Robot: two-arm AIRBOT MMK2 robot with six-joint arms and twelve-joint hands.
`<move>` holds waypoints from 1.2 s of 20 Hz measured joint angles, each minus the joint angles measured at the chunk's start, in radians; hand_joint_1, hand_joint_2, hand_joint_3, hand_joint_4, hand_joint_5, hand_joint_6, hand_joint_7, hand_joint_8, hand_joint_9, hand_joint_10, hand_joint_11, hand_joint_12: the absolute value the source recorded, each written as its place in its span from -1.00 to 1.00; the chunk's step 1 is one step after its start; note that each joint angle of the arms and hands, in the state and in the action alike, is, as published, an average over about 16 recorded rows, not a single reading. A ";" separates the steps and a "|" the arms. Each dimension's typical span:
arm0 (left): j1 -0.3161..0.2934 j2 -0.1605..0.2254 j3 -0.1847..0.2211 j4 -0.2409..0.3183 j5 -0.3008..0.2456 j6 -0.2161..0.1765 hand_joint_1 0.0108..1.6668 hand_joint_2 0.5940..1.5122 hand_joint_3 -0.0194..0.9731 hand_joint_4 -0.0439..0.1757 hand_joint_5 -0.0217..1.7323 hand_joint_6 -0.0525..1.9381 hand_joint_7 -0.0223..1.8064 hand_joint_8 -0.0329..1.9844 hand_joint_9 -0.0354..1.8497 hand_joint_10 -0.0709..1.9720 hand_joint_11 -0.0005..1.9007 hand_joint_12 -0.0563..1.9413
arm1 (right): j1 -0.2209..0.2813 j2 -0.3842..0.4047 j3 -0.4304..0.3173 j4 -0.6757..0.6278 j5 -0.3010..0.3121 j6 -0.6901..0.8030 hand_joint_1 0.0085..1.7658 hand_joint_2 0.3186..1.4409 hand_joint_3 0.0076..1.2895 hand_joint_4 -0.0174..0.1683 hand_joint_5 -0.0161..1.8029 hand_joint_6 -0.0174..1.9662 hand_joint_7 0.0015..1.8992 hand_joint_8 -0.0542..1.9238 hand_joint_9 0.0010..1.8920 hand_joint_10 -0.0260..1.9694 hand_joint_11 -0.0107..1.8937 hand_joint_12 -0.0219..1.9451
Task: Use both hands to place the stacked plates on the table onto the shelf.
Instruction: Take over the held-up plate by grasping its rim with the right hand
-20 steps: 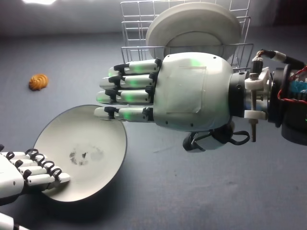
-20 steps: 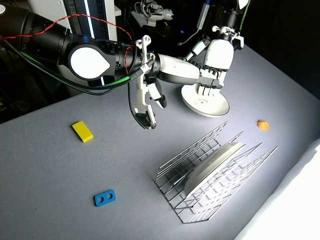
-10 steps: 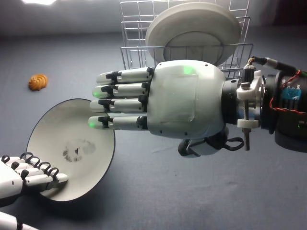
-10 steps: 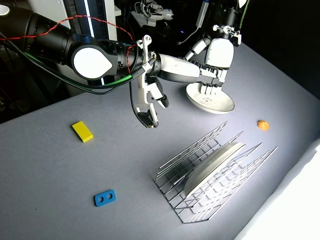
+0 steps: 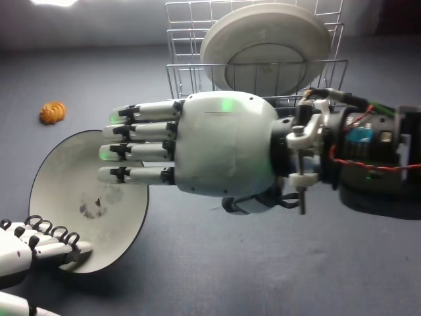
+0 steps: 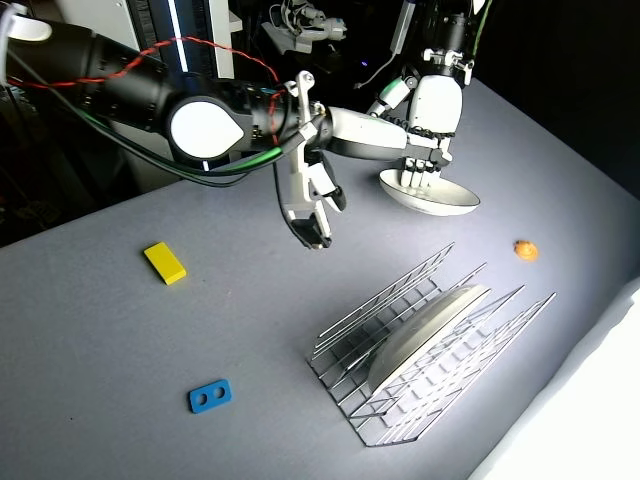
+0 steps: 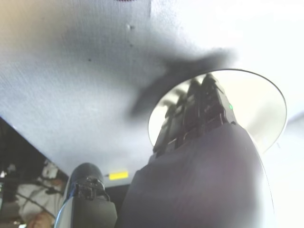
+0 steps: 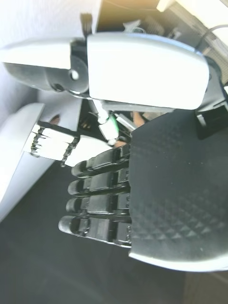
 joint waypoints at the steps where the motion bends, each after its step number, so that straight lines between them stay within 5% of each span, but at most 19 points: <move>1: 0.001 0.001 -0.002 -0.004 0.001 0.000 -0.99 0.03 -0.96 -0.66 -0.99 -0.97 -0.99 -0.98 -0.95 -0.94 -0.99 -0.97 | -0.001 -0.017 0.013 0.008 0.000 -0.013 0.24 -0.12 -0.99 -0.77 -0.94 -0.94 -0.98 -0.93 -0.99 -0.96 -0.97 -0.83; 24: 0.010 0.002 -0.011 -0.043 -0.001 0.003 -0.99 0.03 -0.96 -0.67 -0.99 -0.97 -0.99 -0.98 -0.95 -0.95 -0.99 -0.98 | -0.022 -0.390 0.371 0.054 0.043 -0.123 0.26 -0.12 -0.99 -0.77 -0.91 -0.94 -0.97 -0.93 -0.98 -0.96 -0.97 -0.83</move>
